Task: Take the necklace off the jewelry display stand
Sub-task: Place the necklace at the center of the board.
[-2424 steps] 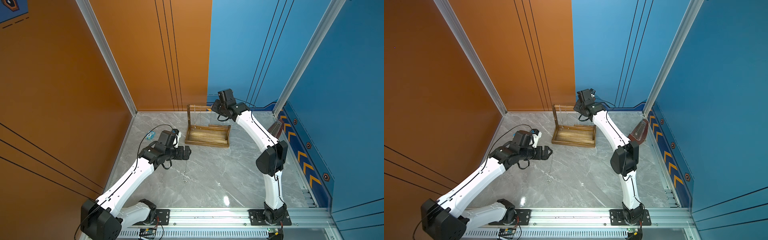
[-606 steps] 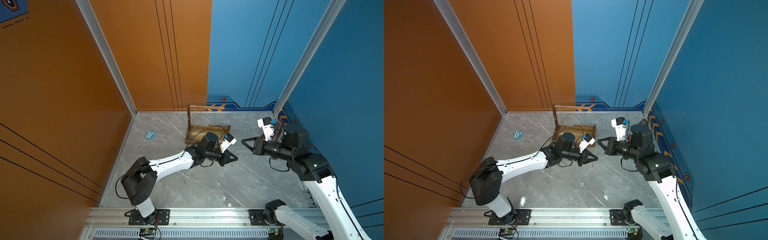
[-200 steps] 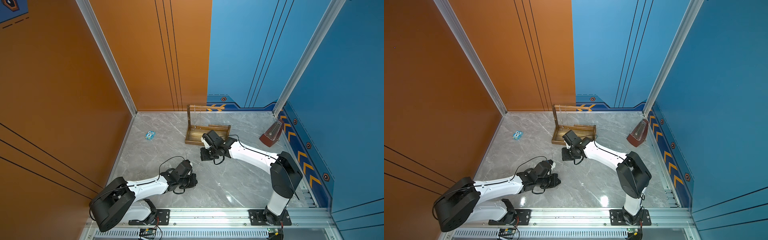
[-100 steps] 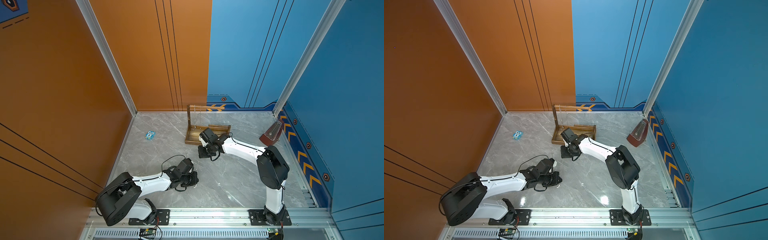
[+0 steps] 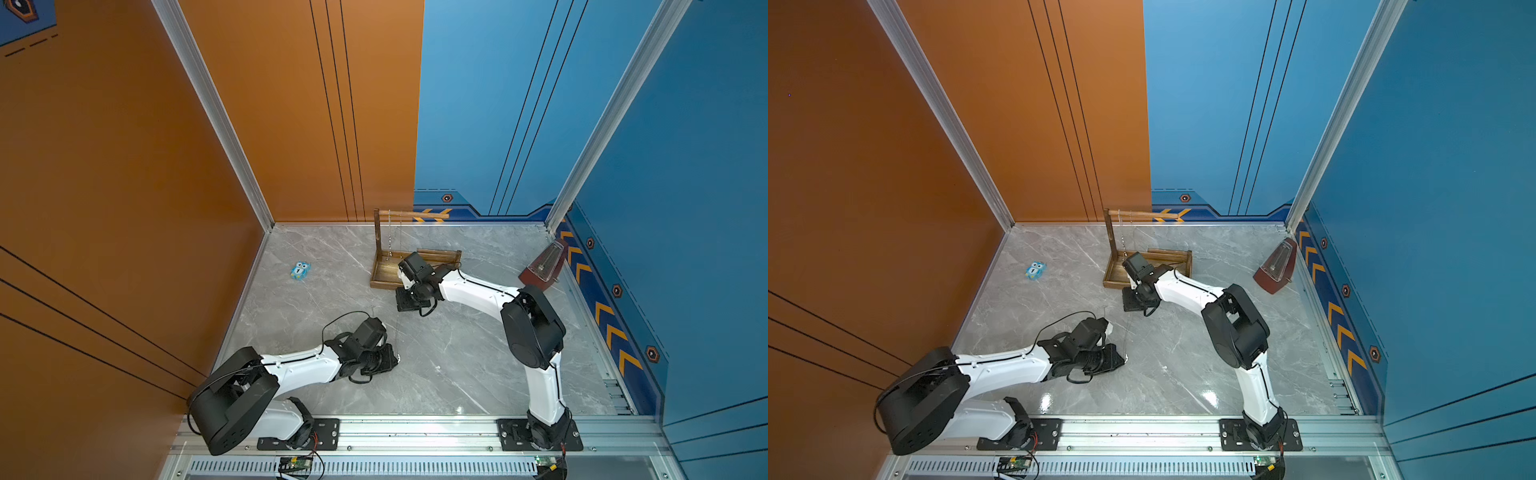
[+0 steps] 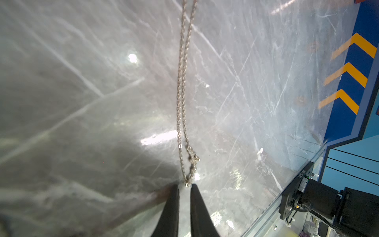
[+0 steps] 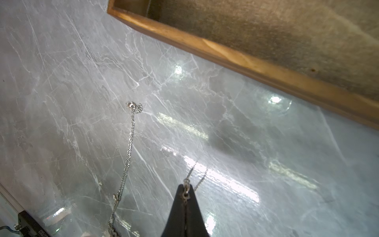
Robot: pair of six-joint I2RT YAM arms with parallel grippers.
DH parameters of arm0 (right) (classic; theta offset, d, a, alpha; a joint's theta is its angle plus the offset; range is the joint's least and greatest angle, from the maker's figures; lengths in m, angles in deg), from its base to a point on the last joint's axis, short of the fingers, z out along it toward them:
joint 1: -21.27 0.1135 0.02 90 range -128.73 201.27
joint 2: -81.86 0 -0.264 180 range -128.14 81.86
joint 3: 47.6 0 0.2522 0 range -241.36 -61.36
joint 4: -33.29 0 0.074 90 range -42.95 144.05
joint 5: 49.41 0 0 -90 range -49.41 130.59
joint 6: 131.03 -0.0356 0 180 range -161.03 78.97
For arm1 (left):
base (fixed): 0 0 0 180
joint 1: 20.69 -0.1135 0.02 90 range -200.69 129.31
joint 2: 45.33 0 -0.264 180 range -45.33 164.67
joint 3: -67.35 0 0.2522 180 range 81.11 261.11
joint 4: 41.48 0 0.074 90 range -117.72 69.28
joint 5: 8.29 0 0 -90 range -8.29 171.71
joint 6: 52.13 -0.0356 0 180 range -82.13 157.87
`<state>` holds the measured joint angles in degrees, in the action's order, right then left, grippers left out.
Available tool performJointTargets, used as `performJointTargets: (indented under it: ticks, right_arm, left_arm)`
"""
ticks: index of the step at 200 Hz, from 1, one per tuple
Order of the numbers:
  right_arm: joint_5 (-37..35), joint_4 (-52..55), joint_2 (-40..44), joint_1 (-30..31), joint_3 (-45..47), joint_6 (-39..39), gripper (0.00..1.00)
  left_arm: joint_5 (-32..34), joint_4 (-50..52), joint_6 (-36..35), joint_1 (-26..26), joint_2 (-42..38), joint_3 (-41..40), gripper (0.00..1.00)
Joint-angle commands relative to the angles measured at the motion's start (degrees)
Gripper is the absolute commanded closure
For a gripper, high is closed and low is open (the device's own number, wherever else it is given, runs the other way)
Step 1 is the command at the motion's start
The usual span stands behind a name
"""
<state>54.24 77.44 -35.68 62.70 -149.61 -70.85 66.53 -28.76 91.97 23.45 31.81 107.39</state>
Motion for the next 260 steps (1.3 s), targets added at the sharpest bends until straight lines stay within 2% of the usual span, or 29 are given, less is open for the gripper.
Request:
performJointTargets:
  ticks: [1,95,144,187,260]
  right_arm:
    - [0.91,0.37,-0.94,-0.46,-1.53,1.00,1.00]
    - [0.94,1.29,-3.70,-0.48,-3.65,1.17,1.00]
    - [0.52,2.39,-5.51,-0.81,-5.91,1.35,1.00]
    - [-0.20,3.35,-6.41,-0.82,-7.48,1.59,1.00]
    - [-1.05,5.10,-8.40,-2.85,-10.47,2.14,0.90]
  left_arm:
    - [1.51,4.82,0.37,-0.35,0.13,-1.27,0.85]
    - [1.88,7.09,0.21,-0.37,-3.61,-1.63,0.85]
    - [1.45,7.73,-0.75,-0.53,-7.23,-1.22,0.77]
    - [2.94,9.04,-1.76,-0.72,-9.75,0.08,0.75]
    - [3.46,9.28,-2.25,-0.92,-9.82,-0.29,0.72]
